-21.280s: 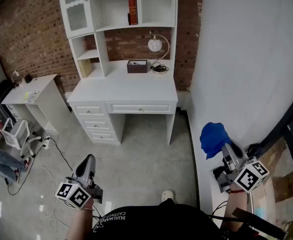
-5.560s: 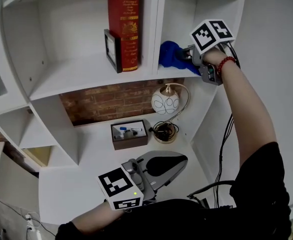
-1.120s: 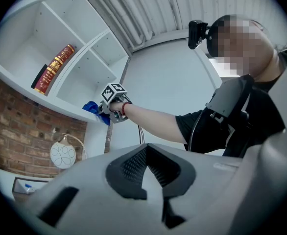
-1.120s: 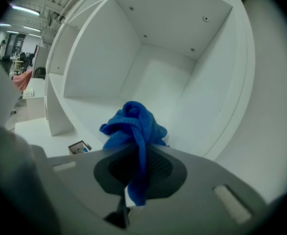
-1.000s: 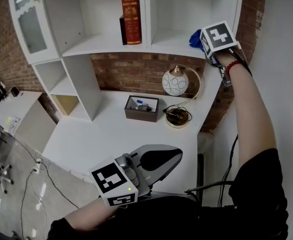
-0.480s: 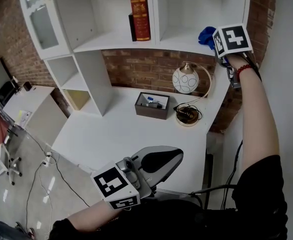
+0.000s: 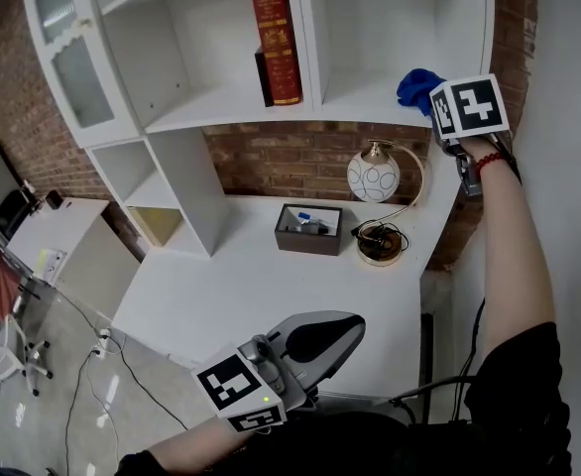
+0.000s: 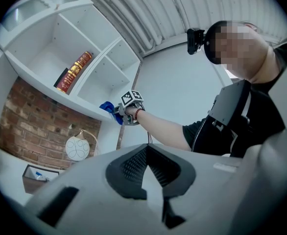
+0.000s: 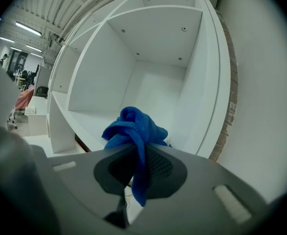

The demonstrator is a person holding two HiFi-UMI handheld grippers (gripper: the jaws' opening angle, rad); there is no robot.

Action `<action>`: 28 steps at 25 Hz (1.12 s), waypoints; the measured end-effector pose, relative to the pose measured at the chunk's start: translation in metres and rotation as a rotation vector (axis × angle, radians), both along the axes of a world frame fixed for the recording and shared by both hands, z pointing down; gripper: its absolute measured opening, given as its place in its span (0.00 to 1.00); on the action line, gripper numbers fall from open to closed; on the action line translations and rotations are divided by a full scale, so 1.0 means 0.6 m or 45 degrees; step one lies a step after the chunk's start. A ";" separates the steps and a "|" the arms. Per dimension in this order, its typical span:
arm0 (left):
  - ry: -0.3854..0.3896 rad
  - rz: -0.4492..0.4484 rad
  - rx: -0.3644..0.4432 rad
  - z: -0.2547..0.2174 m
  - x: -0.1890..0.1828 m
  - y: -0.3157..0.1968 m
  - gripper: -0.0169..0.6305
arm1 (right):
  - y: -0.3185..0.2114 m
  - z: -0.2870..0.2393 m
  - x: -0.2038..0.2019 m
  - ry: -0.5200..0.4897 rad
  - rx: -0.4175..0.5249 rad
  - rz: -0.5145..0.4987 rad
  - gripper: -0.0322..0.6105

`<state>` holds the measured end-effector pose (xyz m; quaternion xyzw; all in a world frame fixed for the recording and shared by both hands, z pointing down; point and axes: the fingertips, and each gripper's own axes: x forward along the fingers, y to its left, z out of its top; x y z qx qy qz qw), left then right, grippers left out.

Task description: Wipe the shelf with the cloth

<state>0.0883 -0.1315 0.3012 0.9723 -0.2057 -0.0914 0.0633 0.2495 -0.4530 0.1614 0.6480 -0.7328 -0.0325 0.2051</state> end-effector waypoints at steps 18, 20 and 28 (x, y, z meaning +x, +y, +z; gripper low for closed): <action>0.154 0.332 0.000 -0.038 -0.097 -0.105 0.02 | 0.014 -0.032 -0.270 0.038 0.103 -0.409 0.11; 0.167 0.356 -0.014 -0.038 -0.110 -0.116 0.02 | 0.006 -0.028 -0.281 0.019 0.099 -0.395 0.11; 0.174 0.426 0.003 -0.039 -0.152 -0.150 0.02 | -0.014 -0.012 -0.296 -0.101 0.018 -0.321 0.10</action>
